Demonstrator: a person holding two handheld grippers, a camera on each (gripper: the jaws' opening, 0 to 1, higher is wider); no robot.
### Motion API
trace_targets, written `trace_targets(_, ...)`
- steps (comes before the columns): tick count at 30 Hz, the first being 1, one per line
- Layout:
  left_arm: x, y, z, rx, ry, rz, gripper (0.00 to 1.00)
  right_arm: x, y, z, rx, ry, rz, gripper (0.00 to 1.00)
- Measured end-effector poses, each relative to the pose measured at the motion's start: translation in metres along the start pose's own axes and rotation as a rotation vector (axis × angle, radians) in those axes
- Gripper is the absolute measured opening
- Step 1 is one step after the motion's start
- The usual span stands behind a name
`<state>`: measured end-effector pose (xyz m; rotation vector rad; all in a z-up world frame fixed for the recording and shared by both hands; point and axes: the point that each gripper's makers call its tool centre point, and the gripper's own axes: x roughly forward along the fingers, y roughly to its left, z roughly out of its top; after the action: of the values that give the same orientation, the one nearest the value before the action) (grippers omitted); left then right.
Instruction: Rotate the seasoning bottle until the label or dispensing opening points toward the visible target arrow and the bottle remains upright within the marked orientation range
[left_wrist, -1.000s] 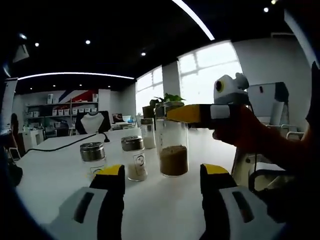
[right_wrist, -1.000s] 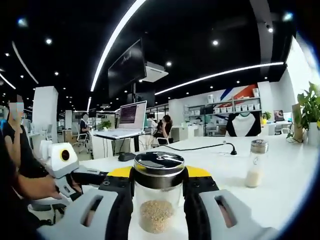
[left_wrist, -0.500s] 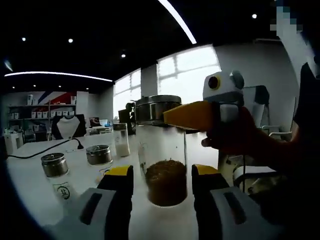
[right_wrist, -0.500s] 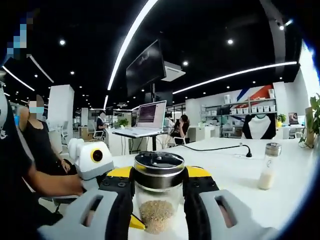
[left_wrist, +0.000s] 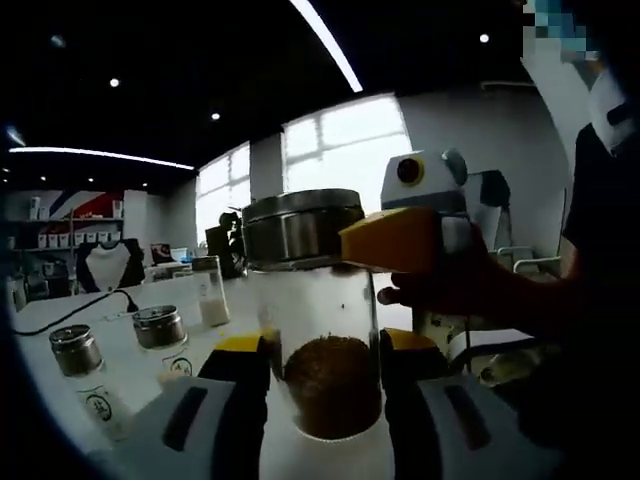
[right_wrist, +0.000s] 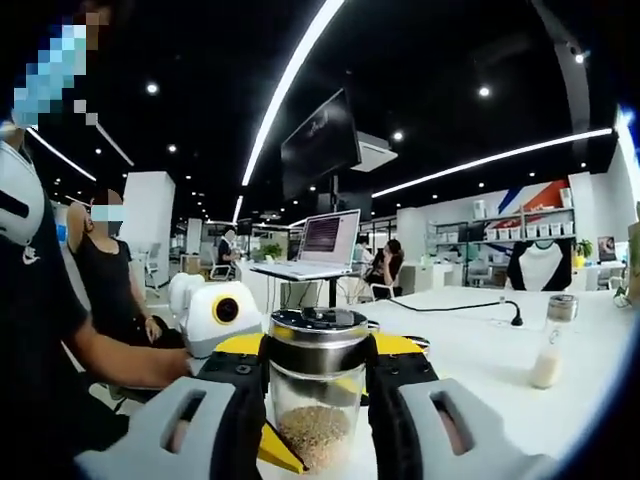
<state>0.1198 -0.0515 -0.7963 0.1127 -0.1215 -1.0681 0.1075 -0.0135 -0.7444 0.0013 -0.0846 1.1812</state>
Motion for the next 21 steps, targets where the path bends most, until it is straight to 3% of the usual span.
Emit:
trace_targets(1, -0.001, 0.004, 0.002, 0.013, -0.005, 0.039, 0.45, 0.001, -0.002, 0.002, -0.01, -0.015, -0.006, 0.37)
trace_targets(3, -0.001, 0.015, 0.0, 0.018, 0.049, 0.141, 0.44, 0.003, -0.008, 0.002, -0.036, -0.011, -0.038, 0.37)
trace_targets(4, -0.001, 0.023, -0.001, 0.071, 0.089, 0.216, 0.44, 0.005, -0.009, 0.002, -0.059, 0.0, -0.059, 0.37)
trace_targets(6, -0.003, 0.033, 0.003, 0.068, 0.084, 0.308, 0.43, 0.009, -0.012, 0.006, -0.071, -0.029, -0.112, 0.37)
trace_targets(8, -0.004, 0.037, 0.01, 0.011, 0.044, 0.352, 0.43, 0.013, -0.015, 0.011, -0.003, -0.1, -0.197, 0.37)
trace_targets(10, -0.005, 0.038, 0.017, 0.027, 0.014, 0.408, 0.43, 0.013, -0.018, 0.013, 0.021, -0.134, -0.257, 0.38)
trace_targets(13, -0.005, 0.035, 0.015, 0.07, 0.039, 0.456, 0.43, 0.013, -0.023, 0.009, -0.024, -0.105, -0.351, 0.39)
trace_targets(16, -0.007, 0.036, 0.009, 0.062, 0.047, 0.454, 0.43, 0.016, -0.021, 0.004, -0.017, -0.062, -0.344, 0.38)
trace_targets(21, -0.009, 0.025, 0.014, 0.067, -0.018, 0.308, 0.43, 0.01, -0.022, 0.004, 0.064, -0.071, -0.256, 0.38)
